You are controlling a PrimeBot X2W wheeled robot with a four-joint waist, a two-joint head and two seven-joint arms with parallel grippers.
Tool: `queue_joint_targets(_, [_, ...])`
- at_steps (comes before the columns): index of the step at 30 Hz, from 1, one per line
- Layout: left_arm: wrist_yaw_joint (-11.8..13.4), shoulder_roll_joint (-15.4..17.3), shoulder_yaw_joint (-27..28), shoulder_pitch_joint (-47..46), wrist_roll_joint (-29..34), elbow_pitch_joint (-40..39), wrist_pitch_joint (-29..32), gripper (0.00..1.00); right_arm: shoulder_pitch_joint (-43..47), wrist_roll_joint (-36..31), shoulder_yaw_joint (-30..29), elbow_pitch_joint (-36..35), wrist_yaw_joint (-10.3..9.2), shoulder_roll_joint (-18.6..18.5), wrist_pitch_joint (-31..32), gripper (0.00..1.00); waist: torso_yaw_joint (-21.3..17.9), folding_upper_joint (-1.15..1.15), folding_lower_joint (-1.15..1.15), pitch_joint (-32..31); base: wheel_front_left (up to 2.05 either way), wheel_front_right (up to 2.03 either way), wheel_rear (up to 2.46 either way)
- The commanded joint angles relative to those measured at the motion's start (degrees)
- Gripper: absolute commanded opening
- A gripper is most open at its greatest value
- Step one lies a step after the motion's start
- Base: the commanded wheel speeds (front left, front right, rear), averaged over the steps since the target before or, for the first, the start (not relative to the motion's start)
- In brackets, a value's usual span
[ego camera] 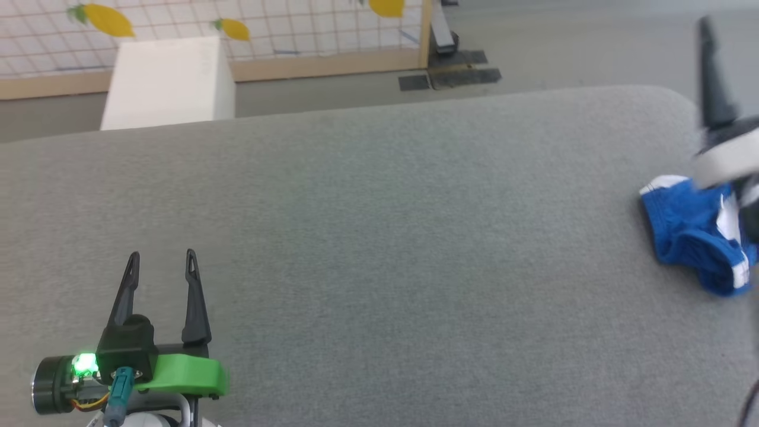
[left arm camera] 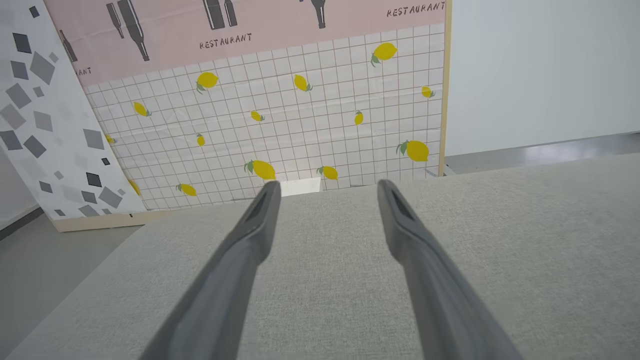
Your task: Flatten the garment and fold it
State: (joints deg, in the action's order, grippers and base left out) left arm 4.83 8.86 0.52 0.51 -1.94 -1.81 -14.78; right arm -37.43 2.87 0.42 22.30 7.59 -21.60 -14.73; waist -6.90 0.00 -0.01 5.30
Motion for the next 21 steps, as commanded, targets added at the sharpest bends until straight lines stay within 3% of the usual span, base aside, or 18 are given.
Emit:
queue_joint_targets(1, [-0.2,-0.4,0.2,0.7,-0.1,0.3,-0.2,1.00,4.1,-0.7,-0.7,-3.1,-0.10,2.9,-0.2,1.00,2.0,0.00,0.01,-2.1,0.00,0.00,0.00])
queue_joint_targets(5, [-0.8,-1.2,0.1,1.0,-0.8,0.6,-0.2,1.00,12.7,-1.2,-1.9,-10.4,-0.10,8.5,-0.3,1.00,3.4,0.00,0.01,-3.9,0.00,0.00,0.00])
queue_joint_targets(11, [-1.7,-2.0,0.0,2.3,-1.2,1.4,-0.2,1.00,23.4,-1.4,-2.9,-14.4,-0.10,14.6,-0.3,1.00,4.8,0.00,0.01,-6.1,0.00,0.00,0.00])
queue_joint_targets(21, [-2.7,-3.1,0.0,4.0,-1.4,2.5,-0.2,1.00,35.5,-1.4,-4.0,-17.4,-0.10,18.4,-0.3,1.00,5.7,0.00,0.01,-7.3,0.00,0.00,0.00])
